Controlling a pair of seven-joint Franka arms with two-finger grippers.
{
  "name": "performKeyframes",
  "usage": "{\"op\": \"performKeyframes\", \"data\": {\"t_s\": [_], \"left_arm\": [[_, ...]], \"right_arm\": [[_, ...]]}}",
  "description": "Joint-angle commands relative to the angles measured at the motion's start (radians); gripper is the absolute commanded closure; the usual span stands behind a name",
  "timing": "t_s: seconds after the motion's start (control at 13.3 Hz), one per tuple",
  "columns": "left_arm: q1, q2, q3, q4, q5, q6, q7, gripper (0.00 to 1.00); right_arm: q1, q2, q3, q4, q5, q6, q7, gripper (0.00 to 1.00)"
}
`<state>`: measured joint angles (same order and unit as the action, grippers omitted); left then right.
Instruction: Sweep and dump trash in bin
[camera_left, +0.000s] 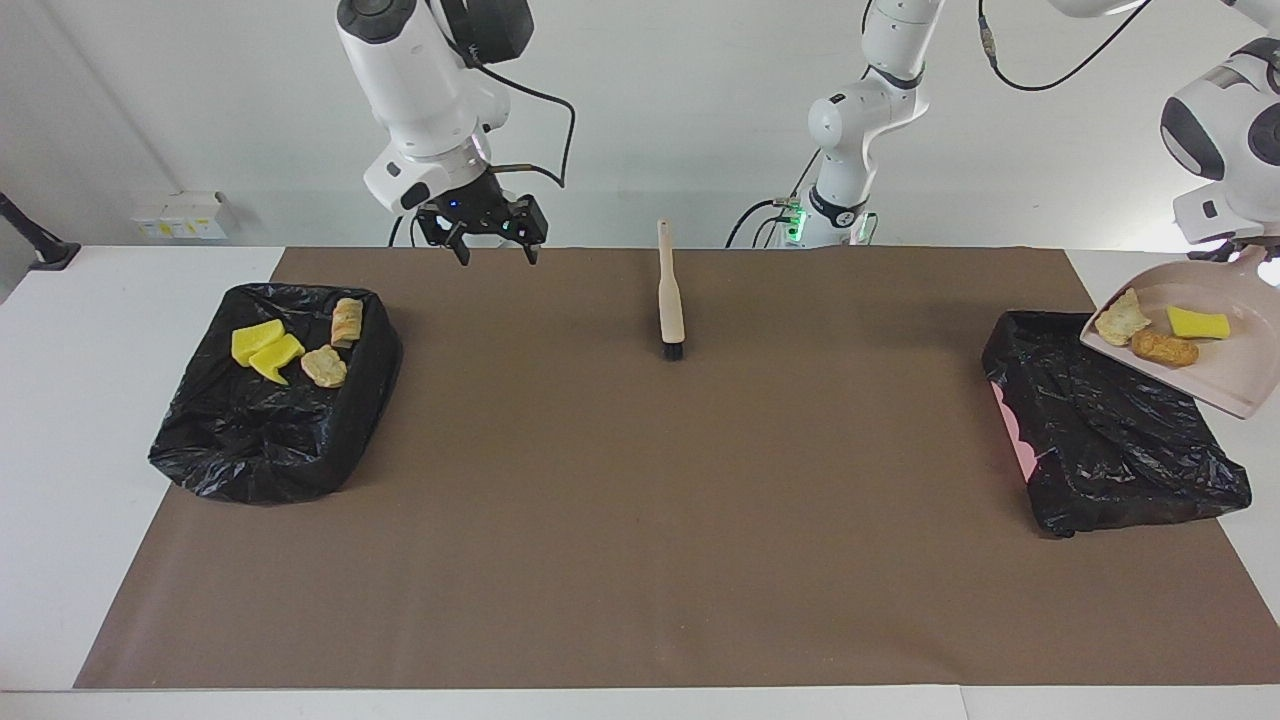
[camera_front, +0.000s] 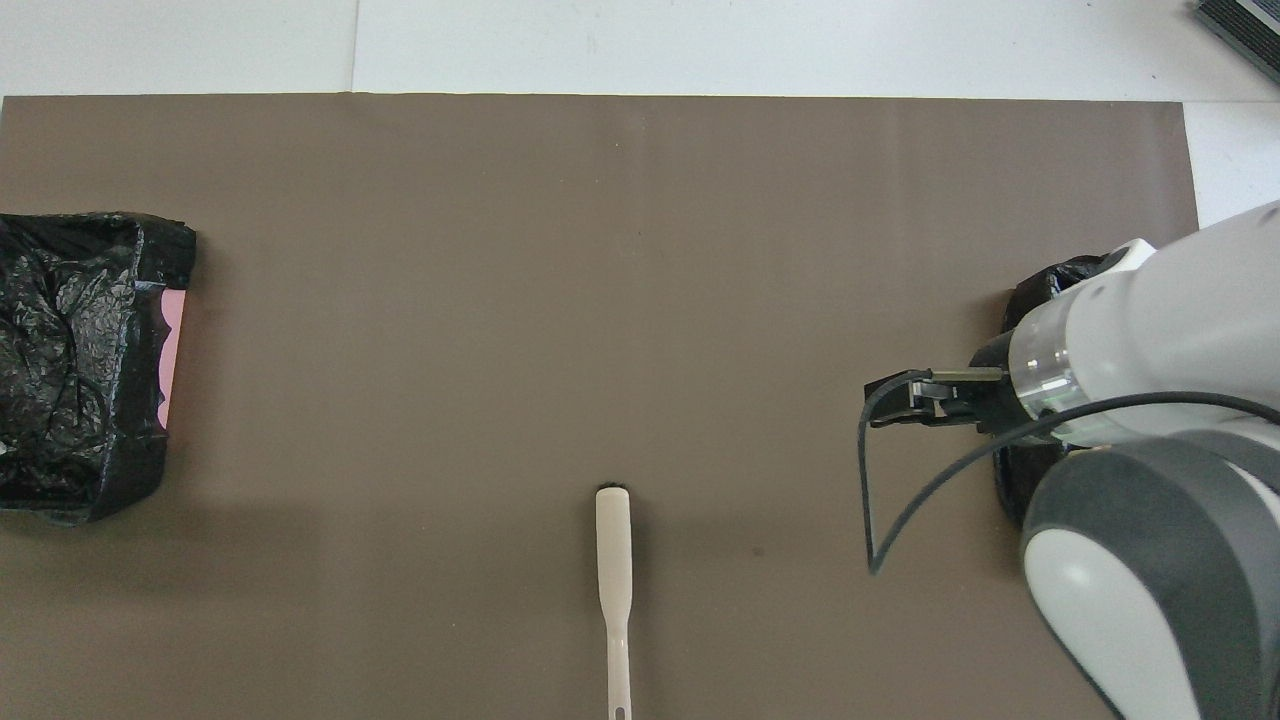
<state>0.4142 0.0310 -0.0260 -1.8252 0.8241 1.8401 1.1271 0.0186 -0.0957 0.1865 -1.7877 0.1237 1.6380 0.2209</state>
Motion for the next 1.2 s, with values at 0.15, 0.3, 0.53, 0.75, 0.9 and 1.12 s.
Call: {"op": "performKeyframes", "data": {"t_s": [0.15,0.3,0.53,0.75,0.9,1.12], "left_arm": [[-0.011,-0.028,0.011,-0.016,0.087,0.002,0.097,1.00],[-0.015,-0.028,0.009,-0.010,0.133,0.013,0.099,1.00],[-0.021,-0.022,0.006,0.023,0.148,0.019,0.099,1.00],[-0.073,-0.023,0.003,0.024,0.219,0.010,0.102,1.00],[-0.093,-0.029,0.003,0.009,0.249,0.005,0.102,1.00],[-0.133,-0.036,0.001,-0.013,0.336,-0.001,0.112,1.00]], "right_arm": [[-0.023,-0.010,-0.064,0.033,-0.125,-0.012,-0.132,0.00],[-0.060,-0.010,-0.068,0.039,-0.124,-0.010,-0.132,0.00],[-0.127,-0.009,-0.067,0.045,-0.121,-0.012,-0.132,0.00],[-0.154,-0.002,-0.068,0.057,-0.124,-0.017,-0.132,0.00],[-0.167,0.033,-0.067,0.132,-0.133,-0.088,-0.132,0.00],[-0.171,0.082,-0.062,0.211,-0.154,-0.116,-0.133,0.00]]}}
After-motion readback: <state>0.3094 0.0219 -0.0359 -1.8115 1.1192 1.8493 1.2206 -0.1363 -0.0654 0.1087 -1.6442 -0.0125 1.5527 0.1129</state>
